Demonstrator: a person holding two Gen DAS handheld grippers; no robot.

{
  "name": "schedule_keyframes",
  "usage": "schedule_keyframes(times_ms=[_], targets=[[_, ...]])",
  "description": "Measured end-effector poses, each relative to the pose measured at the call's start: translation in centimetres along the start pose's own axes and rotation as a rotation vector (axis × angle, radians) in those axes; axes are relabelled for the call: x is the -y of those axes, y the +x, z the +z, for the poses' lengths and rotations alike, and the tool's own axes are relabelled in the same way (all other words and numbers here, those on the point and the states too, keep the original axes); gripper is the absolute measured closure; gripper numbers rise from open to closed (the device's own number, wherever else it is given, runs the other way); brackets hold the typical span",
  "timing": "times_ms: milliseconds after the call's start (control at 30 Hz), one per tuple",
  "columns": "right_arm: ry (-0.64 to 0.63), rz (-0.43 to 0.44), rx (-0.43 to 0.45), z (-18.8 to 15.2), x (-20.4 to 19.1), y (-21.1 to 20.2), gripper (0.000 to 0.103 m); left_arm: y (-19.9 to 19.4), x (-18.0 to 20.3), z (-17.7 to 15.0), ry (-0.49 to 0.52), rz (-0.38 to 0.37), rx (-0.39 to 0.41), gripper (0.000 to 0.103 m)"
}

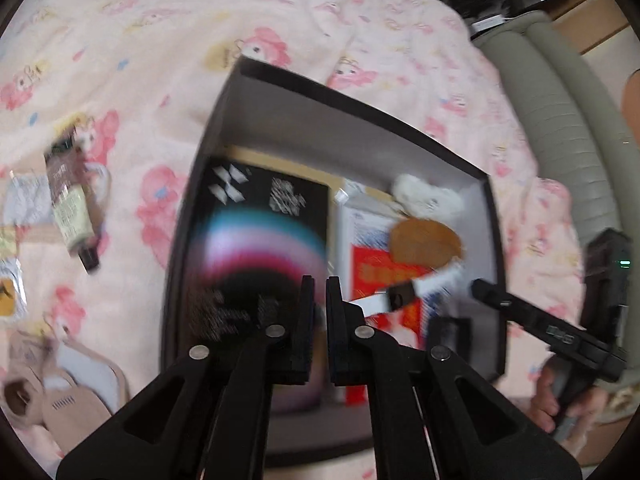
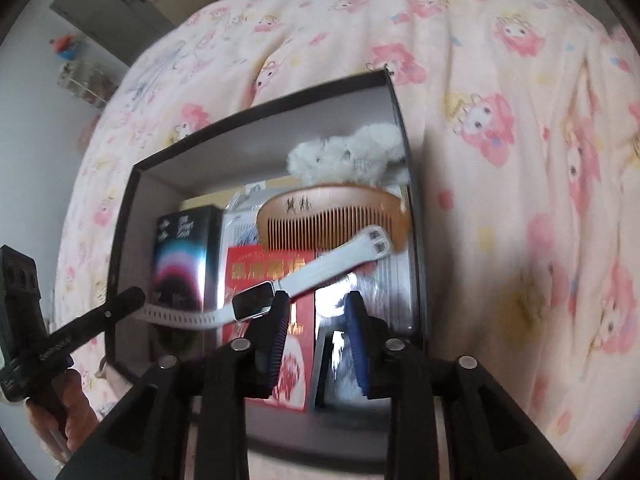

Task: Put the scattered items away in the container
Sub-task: 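Lower the watch into the black box beside the wooden comb with both grippers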

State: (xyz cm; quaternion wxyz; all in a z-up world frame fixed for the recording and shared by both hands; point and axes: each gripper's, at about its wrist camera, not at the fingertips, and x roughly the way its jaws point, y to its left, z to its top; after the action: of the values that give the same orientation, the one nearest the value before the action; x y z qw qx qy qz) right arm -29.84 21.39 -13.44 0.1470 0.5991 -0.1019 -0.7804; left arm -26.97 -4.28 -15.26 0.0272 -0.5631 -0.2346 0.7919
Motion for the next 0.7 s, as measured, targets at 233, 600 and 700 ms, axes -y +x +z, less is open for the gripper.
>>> schedule_keyframes(times_ms=[233,600,700], targets=[[-0.199,-0.036,0.141,1.2,-2.3,-0.4,0.075,-2.1,0.3,1.0,-0.008,0.097,0.173,0.099],[-0.184,-0.015,-0.068,-0.1,-1.7,4.3,0.077,6.5,5.9,-0.3,0.093,-0.034,-0.091,0.099],[-0.200,-0.011,-0.096,-0.9,-1.8,4.6,0.077,7.2,5.6,-0.5,0.085,-0.053,-0.123,0.099]])
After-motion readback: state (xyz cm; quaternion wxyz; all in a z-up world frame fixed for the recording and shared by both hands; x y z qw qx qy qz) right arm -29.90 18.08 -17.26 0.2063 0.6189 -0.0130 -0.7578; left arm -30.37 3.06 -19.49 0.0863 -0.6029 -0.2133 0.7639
